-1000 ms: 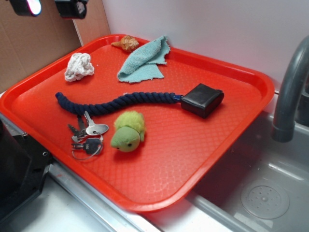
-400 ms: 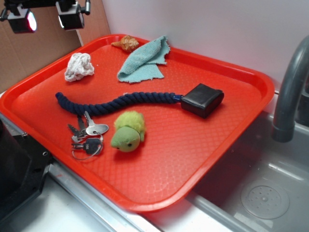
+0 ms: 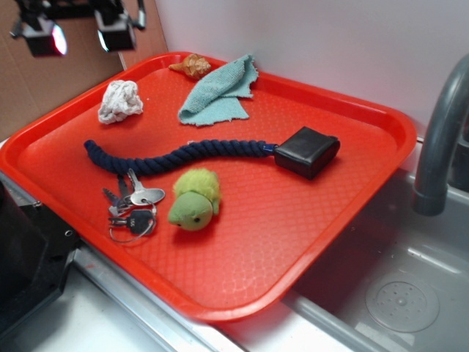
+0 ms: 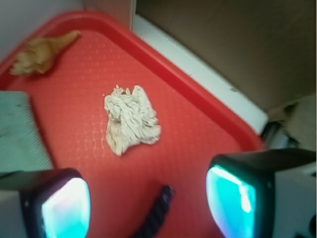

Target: Grab the white paper.

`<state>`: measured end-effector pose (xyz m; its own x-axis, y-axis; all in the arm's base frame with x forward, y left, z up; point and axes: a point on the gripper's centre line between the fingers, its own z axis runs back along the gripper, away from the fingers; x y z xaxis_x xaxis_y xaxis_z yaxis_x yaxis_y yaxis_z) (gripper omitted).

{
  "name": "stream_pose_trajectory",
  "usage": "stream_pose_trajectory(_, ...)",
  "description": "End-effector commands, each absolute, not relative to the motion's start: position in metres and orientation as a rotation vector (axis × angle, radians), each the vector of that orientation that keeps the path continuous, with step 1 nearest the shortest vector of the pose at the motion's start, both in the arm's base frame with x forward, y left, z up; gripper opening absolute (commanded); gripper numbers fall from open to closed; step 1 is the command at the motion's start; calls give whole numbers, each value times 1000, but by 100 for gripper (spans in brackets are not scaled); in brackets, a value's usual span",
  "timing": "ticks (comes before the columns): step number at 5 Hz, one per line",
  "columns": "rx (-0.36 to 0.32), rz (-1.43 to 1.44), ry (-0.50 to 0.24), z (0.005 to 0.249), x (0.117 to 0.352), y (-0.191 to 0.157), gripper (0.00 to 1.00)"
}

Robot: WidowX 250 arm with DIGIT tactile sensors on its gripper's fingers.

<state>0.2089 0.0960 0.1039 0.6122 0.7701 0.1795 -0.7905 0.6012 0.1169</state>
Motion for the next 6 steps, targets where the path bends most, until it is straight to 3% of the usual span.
stream_pose_trajectory(1, 221, 878, -81, 50, 225, 126, 100)
stream_pose_trajectory(2, 212, 866, -37, 28, 224, 133, 100)
stream_pose_trajectory(3, 210, 862, -29, 24, 223, 135, 81)
stream_pose_trajectory(4, 205, 840, -35, 29, 220, 137, 0)
stream_pose_trajectory(5, 212, 797, -58, 48, 214, 139, 0)
stream_pose_trajectory(6, 235, 711, -93, 96, 206, 123, 0)
